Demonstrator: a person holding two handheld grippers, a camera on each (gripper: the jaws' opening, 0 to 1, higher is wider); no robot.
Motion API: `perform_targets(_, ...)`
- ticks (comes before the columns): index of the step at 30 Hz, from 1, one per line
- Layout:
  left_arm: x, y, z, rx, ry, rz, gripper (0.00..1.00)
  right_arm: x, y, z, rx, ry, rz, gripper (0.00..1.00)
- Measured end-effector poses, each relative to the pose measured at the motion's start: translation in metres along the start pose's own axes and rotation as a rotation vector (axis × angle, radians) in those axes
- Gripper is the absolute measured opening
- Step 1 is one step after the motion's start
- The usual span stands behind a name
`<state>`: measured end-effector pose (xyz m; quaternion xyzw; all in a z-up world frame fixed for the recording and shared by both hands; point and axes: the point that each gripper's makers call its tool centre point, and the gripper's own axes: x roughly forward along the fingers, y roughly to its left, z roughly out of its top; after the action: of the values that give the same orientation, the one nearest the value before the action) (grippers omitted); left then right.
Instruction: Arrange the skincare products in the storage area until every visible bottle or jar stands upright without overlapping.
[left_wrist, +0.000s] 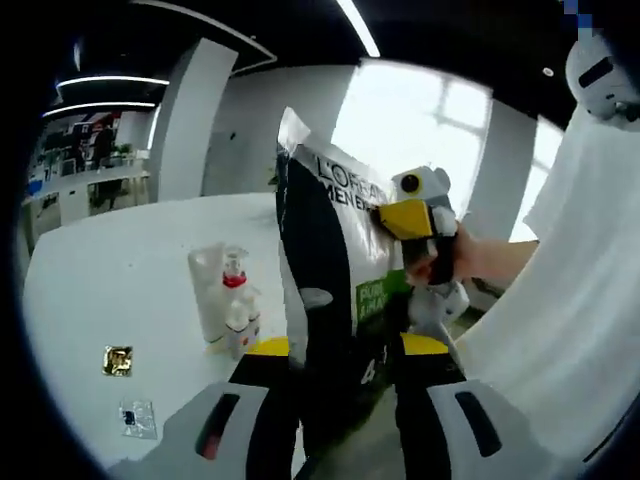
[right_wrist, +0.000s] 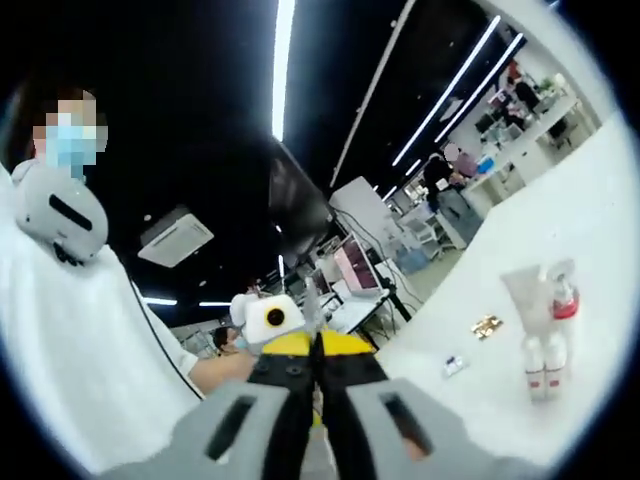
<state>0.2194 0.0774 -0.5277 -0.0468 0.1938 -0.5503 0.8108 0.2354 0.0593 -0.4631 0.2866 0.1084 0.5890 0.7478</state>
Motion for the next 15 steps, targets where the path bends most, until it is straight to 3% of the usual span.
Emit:
perform_targets(3,-0.002,-0.006,0.003,-0.025,-0.018,-0.027,0.20,-0.003,-0.001,0.001,0.003,-0.004,-0.001,0.01)
perform_targets(6,-0.005,-0.016,0.007,-0.029,-0.052,-0.078,0.01,-0.006,-0.002,0.002,0.005,-0.005,-0.001,0.01)
perform_targets(11,-0.005,-0.023,0.011,-0.078,-0.084,-0.094,0.00,-0.004,0.000,0.008,-0.003,-0.025,0.001,0.01)
perform_targets(15,-0.008,-0.024,0.016,-0.117,-0.123,-0.092,0.00,-0.003,-0.005,0.008,-0.003,-0.047,-0.023,0.09)
